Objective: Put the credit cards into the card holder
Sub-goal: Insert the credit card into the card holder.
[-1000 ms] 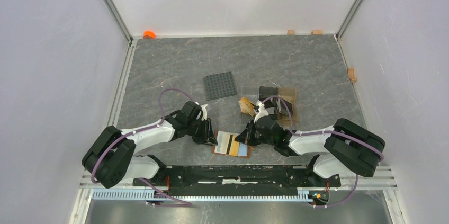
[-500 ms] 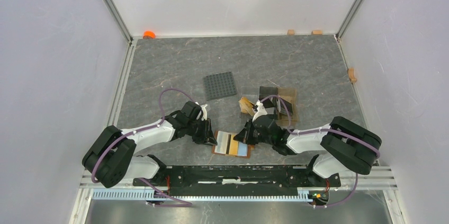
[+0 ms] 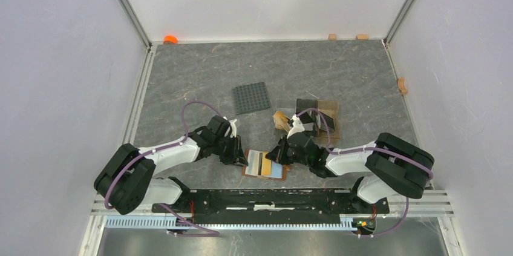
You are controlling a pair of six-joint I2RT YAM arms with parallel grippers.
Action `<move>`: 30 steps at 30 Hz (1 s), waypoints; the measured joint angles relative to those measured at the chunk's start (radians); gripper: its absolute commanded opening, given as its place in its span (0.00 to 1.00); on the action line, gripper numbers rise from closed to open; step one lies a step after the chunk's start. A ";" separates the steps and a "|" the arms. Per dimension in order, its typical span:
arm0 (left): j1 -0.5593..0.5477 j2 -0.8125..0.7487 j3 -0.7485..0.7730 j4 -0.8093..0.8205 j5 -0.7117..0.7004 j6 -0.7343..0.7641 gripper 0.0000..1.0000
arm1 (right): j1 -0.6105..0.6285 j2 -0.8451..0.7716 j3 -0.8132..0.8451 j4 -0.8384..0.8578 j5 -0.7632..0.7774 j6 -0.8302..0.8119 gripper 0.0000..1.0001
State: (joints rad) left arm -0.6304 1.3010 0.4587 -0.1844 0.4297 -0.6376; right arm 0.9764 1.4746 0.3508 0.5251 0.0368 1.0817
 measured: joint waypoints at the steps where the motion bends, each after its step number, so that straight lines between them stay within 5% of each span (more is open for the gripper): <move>1: 0.000 0.000 0.000 0.000 0.000 0.000 0.28 | 0.002 -0.003 0.000 -0.001 0.006 0.003 0.00; 15: -0.004 0.000 0.000 0.004 0.001 0.000 0.28 | 0.008 -0.044 -0.002 -0.044 0.081 0.010 0.02; 30: -0.013 -0.010 -0.023 0.029 0.042 0.000 0.29 | 0.045 0.004 0.058 -0.082 0.105 -0.047 0.34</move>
State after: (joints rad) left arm -0.6430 1.2907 0.4355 -0.1555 0.4713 -0.6380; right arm 1.0218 1.4788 0.4084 0.4431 0.1413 1.0351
